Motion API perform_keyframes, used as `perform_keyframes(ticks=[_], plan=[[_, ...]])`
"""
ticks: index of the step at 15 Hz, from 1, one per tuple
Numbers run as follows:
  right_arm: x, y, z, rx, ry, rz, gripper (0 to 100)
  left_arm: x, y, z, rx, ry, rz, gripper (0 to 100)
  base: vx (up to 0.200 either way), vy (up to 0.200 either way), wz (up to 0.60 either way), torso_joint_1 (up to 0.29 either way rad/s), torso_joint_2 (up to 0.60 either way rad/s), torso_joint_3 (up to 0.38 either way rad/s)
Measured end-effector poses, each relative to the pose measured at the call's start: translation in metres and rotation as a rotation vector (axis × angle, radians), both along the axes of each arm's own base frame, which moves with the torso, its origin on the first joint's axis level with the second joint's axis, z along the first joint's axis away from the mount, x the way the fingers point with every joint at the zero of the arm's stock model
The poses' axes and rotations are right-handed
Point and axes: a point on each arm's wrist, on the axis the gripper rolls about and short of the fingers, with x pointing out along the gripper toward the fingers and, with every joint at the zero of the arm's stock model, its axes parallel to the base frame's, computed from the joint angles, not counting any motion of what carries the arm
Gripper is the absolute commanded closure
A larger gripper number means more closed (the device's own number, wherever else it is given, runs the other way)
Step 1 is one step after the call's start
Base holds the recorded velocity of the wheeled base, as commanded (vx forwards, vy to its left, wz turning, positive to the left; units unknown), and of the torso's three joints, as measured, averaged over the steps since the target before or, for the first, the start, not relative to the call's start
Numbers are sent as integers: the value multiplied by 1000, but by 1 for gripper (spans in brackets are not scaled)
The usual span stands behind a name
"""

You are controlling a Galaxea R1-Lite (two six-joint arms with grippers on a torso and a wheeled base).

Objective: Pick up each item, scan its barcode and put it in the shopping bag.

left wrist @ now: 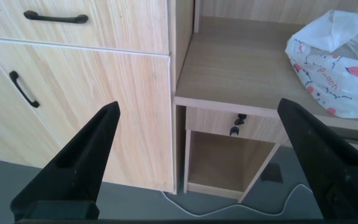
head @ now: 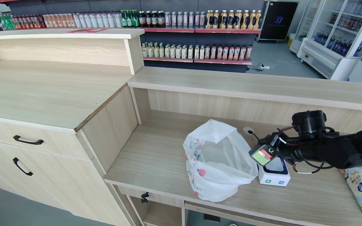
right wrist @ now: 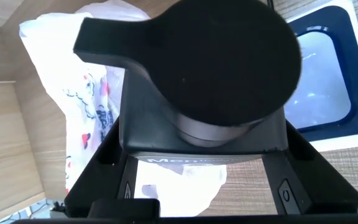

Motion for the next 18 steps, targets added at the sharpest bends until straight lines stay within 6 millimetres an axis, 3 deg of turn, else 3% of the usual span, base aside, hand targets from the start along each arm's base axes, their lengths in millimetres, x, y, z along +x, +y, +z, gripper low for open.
perform_keyframes(ticks=[10,12,15,18], plan=[[3,3,-6,-12,6,17,100,0,0,0,0,0,0,0,0,0,0,0,0,0],[-2,3,4,-49,-26,44,100,0,0,0,0,0,0,0,0,0,0,0,0,0],[-27,-3,35,-243,-143,120,100,0,0,0,0,0,0,0,0,0,0,0,0,0],[-64,-9,60,-579,-159,-77,100,0,0,0,0,0,0,0,0,0,0,0,0,0]])
